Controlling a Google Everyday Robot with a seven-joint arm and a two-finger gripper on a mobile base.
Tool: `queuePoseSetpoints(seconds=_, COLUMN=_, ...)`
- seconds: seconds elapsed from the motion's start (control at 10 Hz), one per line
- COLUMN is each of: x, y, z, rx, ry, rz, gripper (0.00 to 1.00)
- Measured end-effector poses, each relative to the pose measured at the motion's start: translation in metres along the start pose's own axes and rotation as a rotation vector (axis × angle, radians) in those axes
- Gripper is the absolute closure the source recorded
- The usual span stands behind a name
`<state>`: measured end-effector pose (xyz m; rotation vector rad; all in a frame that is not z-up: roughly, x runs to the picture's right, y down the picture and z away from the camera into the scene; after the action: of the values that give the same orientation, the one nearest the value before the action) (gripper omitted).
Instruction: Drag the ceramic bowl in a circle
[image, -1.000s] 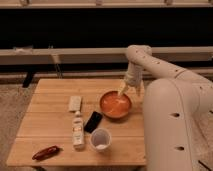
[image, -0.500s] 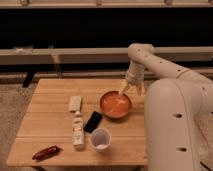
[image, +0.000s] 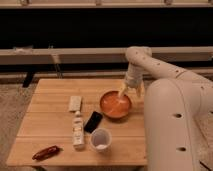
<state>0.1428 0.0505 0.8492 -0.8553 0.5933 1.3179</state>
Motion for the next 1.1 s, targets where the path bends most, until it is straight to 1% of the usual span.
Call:
queuePoseSetpoints(seconds=0.1, x=0.002, y=-0.002, z=0.007, rx=0.011, ry=0.004, rz=0.016, gripper=0.28)
queuePoseSetpoints(seconds=0.4, x=0.003, y=-0.004, z=0.021, rx=0.032, ry=0.004, rz=0.048, gripper=0.28)
queuePoseSetpoints(seconds=0.8, x=0.006, y=0.000, z=0.040, rx=0.039, ry=-0.003, rz=0.064, gripper=0.28)
queuePoseSetpoints(seconds=1.1, x=0.007, y=0.001, z=0.054, rx=0.048, ry=0.012, rz=0.080, gripper=0.28)
